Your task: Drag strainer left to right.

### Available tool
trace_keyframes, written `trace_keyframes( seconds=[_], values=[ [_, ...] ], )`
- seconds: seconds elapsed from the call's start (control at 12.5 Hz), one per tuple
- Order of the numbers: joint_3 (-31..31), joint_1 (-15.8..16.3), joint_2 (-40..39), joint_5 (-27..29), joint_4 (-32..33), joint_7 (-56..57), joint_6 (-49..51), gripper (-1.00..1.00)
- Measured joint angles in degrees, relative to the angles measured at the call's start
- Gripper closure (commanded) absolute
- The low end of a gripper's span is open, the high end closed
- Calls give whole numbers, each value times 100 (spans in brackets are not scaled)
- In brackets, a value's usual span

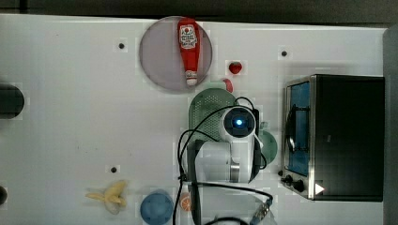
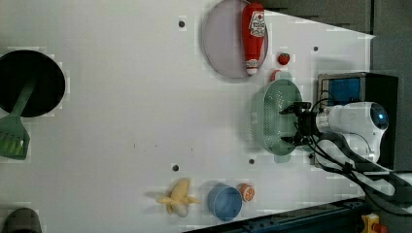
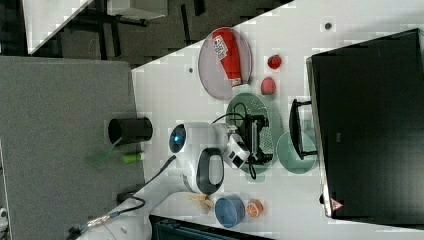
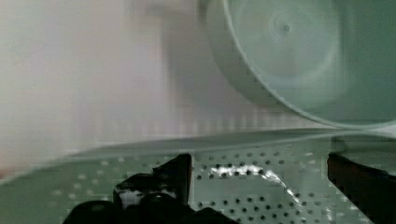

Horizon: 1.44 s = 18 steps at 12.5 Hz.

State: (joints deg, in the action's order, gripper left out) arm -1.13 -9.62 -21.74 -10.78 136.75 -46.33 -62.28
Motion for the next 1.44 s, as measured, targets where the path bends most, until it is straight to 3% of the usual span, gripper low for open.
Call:
trace_keyframes(
  seconds=[0.4, 0.56, 0.72, 0.96, 1.2, 1.44],
  values=[
    [684, 83, 1524, 26, 11, 1133, 1477, -100],
    [839, 157, 2451, 258, -358, 1693, 2406, -100],
    [832, 241, 3427, 960, -795, 2276, 3415, -100],
    [699, 260, 4452, 1089, -1522, 3232, 4591, -100],
    [630, 227, 4883, 1223, -2037, 3590, 5781, -100],
    [599, 222, 4721, 1127, -2205, 3806, 6421, -100]
  ],
)
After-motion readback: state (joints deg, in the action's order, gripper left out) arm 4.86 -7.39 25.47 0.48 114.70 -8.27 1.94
